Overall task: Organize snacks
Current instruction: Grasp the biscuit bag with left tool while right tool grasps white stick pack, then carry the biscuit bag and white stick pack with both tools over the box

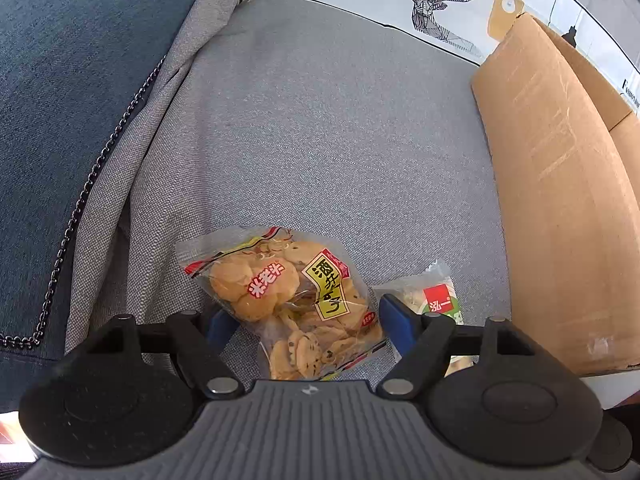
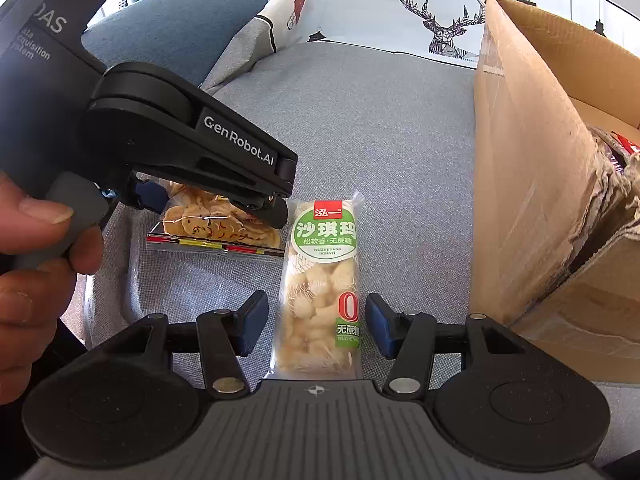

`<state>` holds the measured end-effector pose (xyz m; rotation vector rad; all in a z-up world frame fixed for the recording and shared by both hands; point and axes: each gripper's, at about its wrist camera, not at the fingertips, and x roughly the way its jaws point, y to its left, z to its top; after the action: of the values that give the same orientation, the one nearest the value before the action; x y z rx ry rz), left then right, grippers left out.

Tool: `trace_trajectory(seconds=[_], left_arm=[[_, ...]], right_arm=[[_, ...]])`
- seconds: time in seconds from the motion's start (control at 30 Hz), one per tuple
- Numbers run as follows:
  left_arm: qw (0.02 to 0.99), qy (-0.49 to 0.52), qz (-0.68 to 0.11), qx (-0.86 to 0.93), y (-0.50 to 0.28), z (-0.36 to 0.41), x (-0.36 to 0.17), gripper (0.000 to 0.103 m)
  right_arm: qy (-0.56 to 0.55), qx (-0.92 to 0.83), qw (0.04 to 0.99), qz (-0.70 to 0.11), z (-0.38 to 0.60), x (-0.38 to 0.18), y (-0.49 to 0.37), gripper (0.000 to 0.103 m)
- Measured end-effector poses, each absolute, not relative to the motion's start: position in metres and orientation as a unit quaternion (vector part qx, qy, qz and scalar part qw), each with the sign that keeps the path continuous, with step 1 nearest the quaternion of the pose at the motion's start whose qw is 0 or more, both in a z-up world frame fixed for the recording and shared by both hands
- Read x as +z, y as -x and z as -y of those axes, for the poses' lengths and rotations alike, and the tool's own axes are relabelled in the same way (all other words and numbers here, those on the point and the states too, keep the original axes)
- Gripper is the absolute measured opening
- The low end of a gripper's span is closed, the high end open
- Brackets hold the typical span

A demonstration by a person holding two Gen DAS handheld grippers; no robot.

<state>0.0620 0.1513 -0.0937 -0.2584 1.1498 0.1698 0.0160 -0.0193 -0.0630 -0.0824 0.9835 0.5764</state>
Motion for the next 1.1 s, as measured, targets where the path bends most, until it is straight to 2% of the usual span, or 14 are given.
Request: trace_trajectory(seconds=[0.17, 0.3, 0.33, 0.4, 0.5, 0.87, 1.1], left_arm=[[0.829, 0.122, -0.539, 0.085, -0.062, -0.152, -0.093, 0.080], [0.830, 0.117, -0.539, 0.086, -0.062, -0.151, -0.093, 0.079], [0.830, 0.116, -0.538, 0.087, -0.061, -0.151, -0.093, 0.078], [0.832, 0.114, -0.536, 0.086, -0.061, -0.150, -0.092, 0.067], [0.834, 0.113, -0.533, 0.086, -0.060, -0.150, -0.090, 0.062], [0.852, 0.114, -0.504, 0.086, -0.049, -0.146, -0.076, 0.057], [0.885, 0.152, -0.428, 0.104, -0.033, -0.156, -0.044, 0.057]], right_arm=[[0.054, 0.273, 0.842, -0.462, 0.018, -0.063, -0.014, 0.053], [0.073, 0.275, 0.844, -0.454, 0.016, -0.062, -0.009, 0.039], [0.075, 0.275, 0.845, -0.452, 0.016, -0.062, -0.009, 0.039], [0.079, 0.276, 0.847, -0.448, 0.017, -0.061, -0.007, 0.038], [0.081, 0.273, 0.852, -0.440, 0.019, -0.057, -0.005, 0.038], [0.071, 0.273, 0.869, -0.406, 0.033, -0.036, 0.011, 0.038], [0.049, 0.279, 0.887, -0.366, 0.046, -0.011, 0.013, 0.038]])
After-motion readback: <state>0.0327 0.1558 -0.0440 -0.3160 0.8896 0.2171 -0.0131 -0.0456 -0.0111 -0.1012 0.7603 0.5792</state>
